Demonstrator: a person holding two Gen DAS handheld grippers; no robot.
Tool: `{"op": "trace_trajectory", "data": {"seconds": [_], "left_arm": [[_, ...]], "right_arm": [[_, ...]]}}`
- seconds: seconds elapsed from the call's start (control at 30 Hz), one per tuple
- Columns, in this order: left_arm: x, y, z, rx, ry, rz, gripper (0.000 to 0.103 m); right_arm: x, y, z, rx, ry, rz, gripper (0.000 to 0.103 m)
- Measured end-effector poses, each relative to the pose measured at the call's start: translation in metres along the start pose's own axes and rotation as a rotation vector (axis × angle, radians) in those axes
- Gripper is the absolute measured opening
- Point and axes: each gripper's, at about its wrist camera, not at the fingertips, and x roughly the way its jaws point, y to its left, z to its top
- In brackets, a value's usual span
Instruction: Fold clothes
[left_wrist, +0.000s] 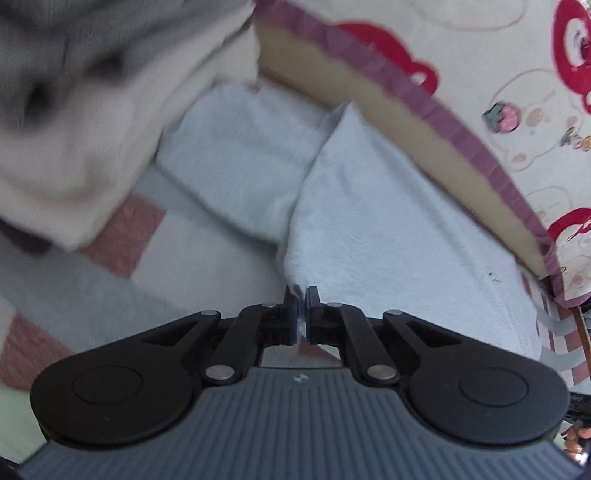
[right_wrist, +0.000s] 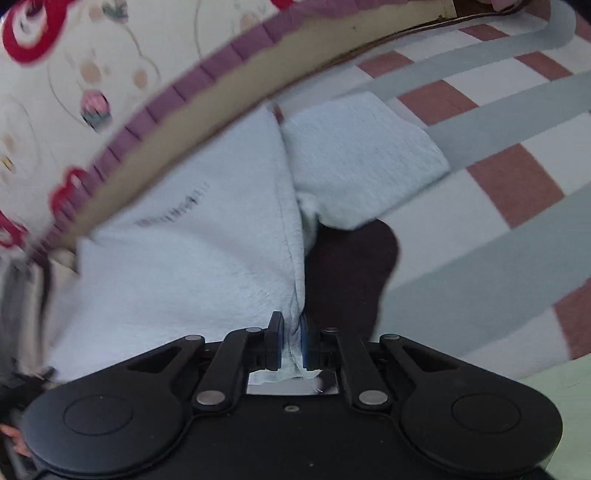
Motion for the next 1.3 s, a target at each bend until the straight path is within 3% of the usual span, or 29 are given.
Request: {"op": "trace_trajectory", "data": {"seconds": [0.07,0.1,0.17,0.2,0.27,0.37,0.43,0.53,0.6,0.67,0.7,0.77,0.83,0.9,1.0,1.13,1.23,1.3], "left_arm": [[0.019,0.002,-0.003,0.023,0.066,0.057,0.005],[0.021,-0.002,-0.004,0.04,0.057,0.085,0.005],[0.017,-0.011,-0.004,0.097,0.032,0.115,0.009],[0.012,-0.018,-0.003,0.135,0.014,0.118,0.015],[-0.002,-0.033,-0.003,0.228,-0.044,0.105,0.031],[-0.015,-0.059,-0.006,0.379,-0.113,0.026,0.035],[-0.017,-0.077,-0.011,0.484,-0.091,-0.082,0.039],[-0.014,-0.109,-0.028,0.69,-0.033,-0.169,0.042],[-0.011,-0.126,-0.048,0.844,-0.008,-0.171,0.045],[-0.006,-0.136,-0.064,0.953,0.019,-0.157,0.047],[-0.003,-0.14,-0.071,0.997,0.035,-0.149,0.048],[0.002,-0.141,-0.077,0.987,0.073,-0.141,0.048],[0.006,-0.141,-0.083,0.989,0.089,-0.128,0.048],[0.01,-0.143,-0.089,1.042,0.076,-0.089,0.049],[0.016,-0.153,-0.095,1.118,0.032,-0.077,0.054],[0.031,-0.166,-0.098,1.167,-0.004,-0.093,0.066],[0.047,-0.167,-0.097,1.208,-0.007,-0.056,0.068],[0.051,-0.163,-0.087,1.155,0.015,-0.051,0.065]], "right_arm": [[0.006,0.025,-0.003,-0.11,-0.021,-0.112,0.017],[0.007,0.043,-0.005,-0.181,-0.042,-0.197,0.025],[0.003,0.084,-0.012,-0.371,-0.104,-0.338,0.025],[-0.004,0.107,-0.018,-0.497,-0.146,-0.377,0.033],[-0.02,0.143,-0.03,-0.681,-0.217,-0.329,0.049],[-0.028,0.169,-0.038,-0.74,-0.143,-0.053,0.054],[-0.03,0.184,-0.046,-0.778,-0.08,0.097,0.054],[-0.01,0.2,-0.075,-0.94,-0.014,0.054,0.054],[0.005,0.204,-0.089,-1.026,0.002,0.01,0.054],[0.014,0.208,-0.1,-1.118,-0.038,-0.042,0.055],[0.019,0.209,-0.102,-1.154,-0.08,-0.066,0.064],[0.028,0.213,-0.097,-1.176,-0.129,-0.109,0.064],[0.034,0.216,-0.084,-1.157,-0.15,-0.11,0.057],[0.037,0.22,-0.066,-1.112,-0.149,-0.079,0.012],[0.029,0.225,-0.026,-0.994,-0.135,-0.009,0.006],[0.02,0.222,0.015,-0.881,-0.104,0.05,0.006],[0.021,0.217,0.027,-0.842,-0.031,0.105,0.006],[0.019,0.211,0.022,-0.827,-0.005,0.126,0.013]]}}
